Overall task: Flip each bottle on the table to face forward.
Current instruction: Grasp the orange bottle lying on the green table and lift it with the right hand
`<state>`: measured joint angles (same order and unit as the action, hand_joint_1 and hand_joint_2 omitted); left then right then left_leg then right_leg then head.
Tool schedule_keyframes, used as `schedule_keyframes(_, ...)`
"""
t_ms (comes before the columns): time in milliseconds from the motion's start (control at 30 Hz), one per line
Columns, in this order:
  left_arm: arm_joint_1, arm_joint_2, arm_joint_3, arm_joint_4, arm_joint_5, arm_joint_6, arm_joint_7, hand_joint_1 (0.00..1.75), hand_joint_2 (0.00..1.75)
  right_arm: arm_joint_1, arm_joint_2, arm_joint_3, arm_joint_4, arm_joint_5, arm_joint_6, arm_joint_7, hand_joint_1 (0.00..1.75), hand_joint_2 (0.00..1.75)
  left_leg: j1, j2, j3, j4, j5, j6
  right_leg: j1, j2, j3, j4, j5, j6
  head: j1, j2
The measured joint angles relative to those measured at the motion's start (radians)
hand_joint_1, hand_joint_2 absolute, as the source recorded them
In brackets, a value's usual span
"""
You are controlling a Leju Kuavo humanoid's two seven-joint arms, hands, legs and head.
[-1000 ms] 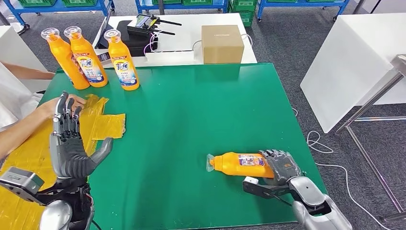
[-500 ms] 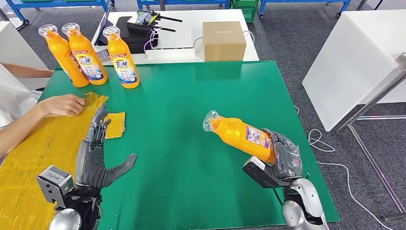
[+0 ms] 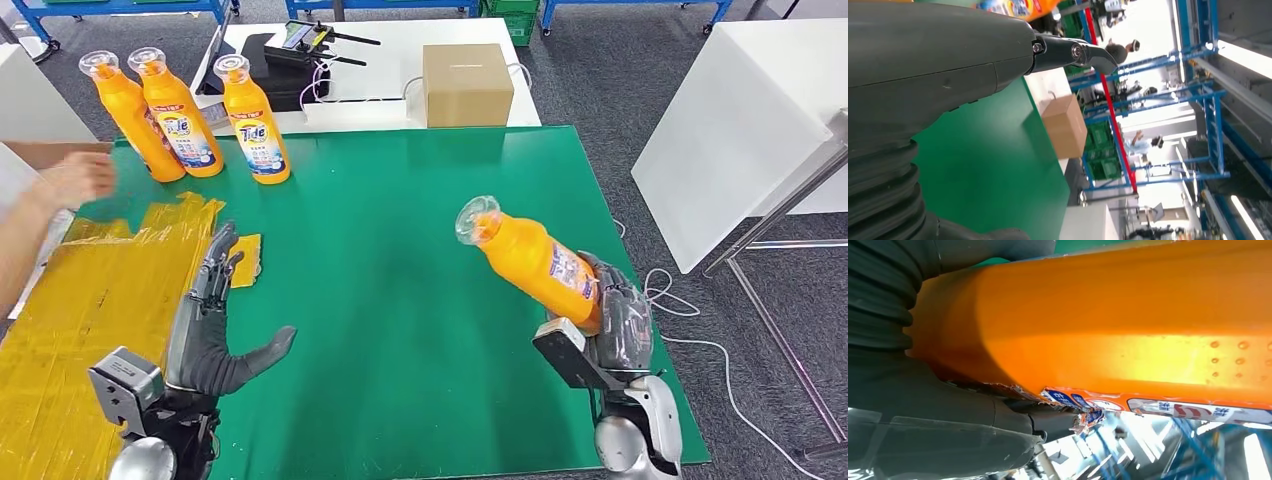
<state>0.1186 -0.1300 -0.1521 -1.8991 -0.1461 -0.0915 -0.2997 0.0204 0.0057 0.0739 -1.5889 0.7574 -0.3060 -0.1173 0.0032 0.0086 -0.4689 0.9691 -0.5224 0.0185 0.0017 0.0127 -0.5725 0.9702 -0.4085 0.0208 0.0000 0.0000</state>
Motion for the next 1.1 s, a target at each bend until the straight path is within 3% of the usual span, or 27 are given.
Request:
schedule_keyframes(233, -0.015, 0.008, -0.045, 0.023, 0.023, -0.007, 0.021, 0.0, 1.75, -0.007, 0.053, -0.053, -0.017, -0.12, -0.042, -0.094, 1.75, 1.75, 0.0, 0.0, -0.001, 0.0, 0.0, 0.0, 0.0, 0.0, 0.0, 0.0, 0.0, 0.0, 0.0, 0.0)
schedule_keyframes(400, -0.056, 0.022, -0.085, 0.055, 0.072, -0.006, 0.025, 0.0, 1.75, -0.021, 0.118, -0.075, -0.029, -0.409, -0.102, -0.326, 1.75, 1.75, 0.0, 0.0, 0.0, 0.0, 0.0, 0.0, 0.0, 0.0, 0.0, 0.0, 0.0, 0.0, 0.0, 0.0)
schedule_keyframes(500, -0.083, 0.032, -0.111, 0.074, 0.09, -0.002, 0.029, 0.0, 1.75, -0.023, 0.159, -0.087, -0.043, -0.506, -0.141, -0.402, 1.75, 1.75, 0.0, 0.0, 0.0, 0.0, 0.0, 0.0, 0.0, 0.0, 0.0, 0.0, 0.0, 0.0, 0.0, 0.0)
schedule_keyframes(767, -0.122, 0.047, -0.156, 0.107, 0.113, 0.005, 0.036, 0.0, 1.75, -0.037, 0.215, -0.094, -0.033, -0.567, -0.147, -0.429, 1.75, 1.75, 0.0, 0.0, -0.001, 0.0, 0.0, 0.0, 0.0, 0.0, 0.0, 0.0, 0.0, 0.0, 0.0, 0.0)
schedule_keyframes(1100, -0.15, 0.055, -0.181, 0.128, 0.138, -0.001, 0.037, 0.0, 1.75, -0.07, 0.243, -0.064, 0.054, -0.596, -0.126, -0.461, 1.75, 1.75, 0.001, 0.0, -0.001, 0.0, 0.0, 0.0, 0.0, 0.0, -0.001, 0.0, 0.0, 0.0, 0.0, 0.0)
